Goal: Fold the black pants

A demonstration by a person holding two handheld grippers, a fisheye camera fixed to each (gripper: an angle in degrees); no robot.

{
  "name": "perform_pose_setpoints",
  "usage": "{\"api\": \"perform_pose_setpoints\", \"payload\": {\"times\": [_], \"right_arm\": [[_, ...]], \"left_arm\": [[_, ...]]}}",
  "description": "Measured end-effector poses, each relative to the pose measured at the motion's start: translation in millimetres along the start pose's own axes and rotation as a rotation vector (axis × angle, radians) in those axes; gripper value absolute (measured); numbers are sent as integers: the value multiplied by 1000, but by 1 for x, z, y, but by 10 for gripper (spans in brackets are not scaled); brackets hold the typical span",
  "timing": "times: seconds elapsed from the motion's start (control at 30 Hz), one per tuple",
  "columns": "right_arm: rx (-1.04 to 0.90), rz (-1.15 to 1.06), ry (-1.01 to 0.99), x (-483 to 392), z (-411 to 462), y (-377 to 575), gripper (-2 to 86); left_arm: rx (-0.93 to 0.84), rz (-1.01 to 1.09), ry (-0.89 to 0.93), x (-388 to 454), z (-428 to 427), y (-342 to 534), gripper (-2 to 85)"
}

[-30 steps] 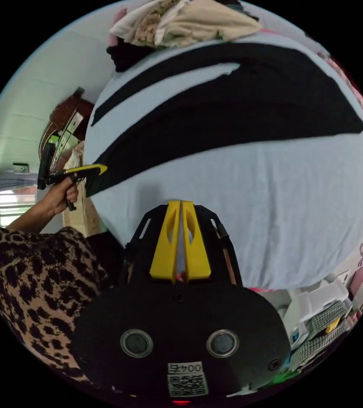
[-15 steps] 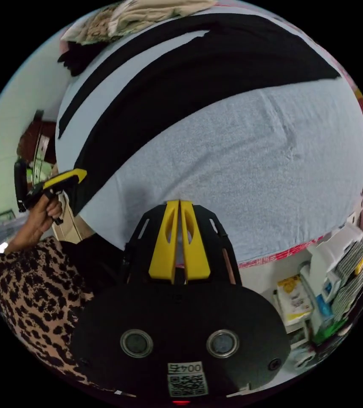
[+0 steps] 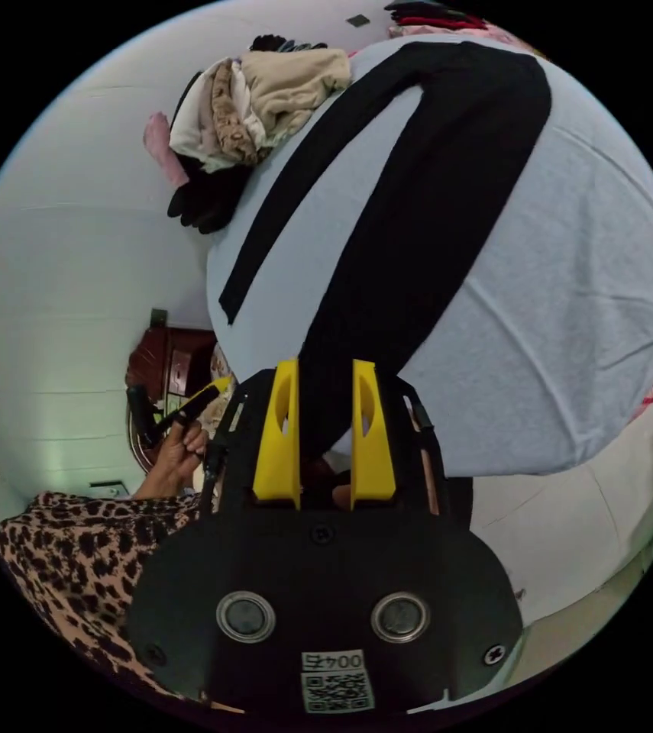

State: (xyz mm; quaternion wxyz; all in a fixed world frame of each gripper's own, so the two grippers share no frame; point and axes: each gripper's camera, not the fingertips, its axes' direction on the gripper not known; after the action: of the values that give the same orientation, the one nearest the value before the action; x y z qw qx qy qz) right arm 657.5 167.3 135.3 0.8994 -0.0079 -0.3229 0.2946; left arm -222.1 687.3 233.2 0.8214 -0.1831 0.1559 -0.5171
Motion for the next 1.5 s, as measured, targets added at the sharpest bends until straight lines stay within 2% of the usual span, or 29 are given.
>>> {"api": "perform_pose_setpoints", "payload": {"times": [0.1, 0.17, 0.3, 0.5, 0.83, 1.1, 1.27, 1.5], "right_arm": [[-64, -37, 105, -22, 27, 3, 99], [-172, -73, 187, -34, 50, -3, 86], [-233, -112, 274, -50, 78, -11, 72], [-357, -66, 400, -59, 124, -21, 19], [-329, 157, 318, -52, 143, -27, -6], [-206, 401, 294, -50, 152, -21, -8], [-133, 494, 342, -57, 158, -19, -7], [-108, 522, 425, -65, 165, -23, -7]], "left_arm": [[12, -6, -27, -13, -28, -13, 43], [36, -7, -54, -15, -49, -29, 48], [24, 1, -115, -11, -76, -58, 56], [-53, 129, -181, 5, -113, -117, 66], [-285, 673, -396, 24, -125, -221, 67], [-345, 959, -303, 28, -173, -274, 44], [-313, 897, -96, 14, -234, -341, 72], [-256, 709, 52, -4, -259, -473, 63]]}}
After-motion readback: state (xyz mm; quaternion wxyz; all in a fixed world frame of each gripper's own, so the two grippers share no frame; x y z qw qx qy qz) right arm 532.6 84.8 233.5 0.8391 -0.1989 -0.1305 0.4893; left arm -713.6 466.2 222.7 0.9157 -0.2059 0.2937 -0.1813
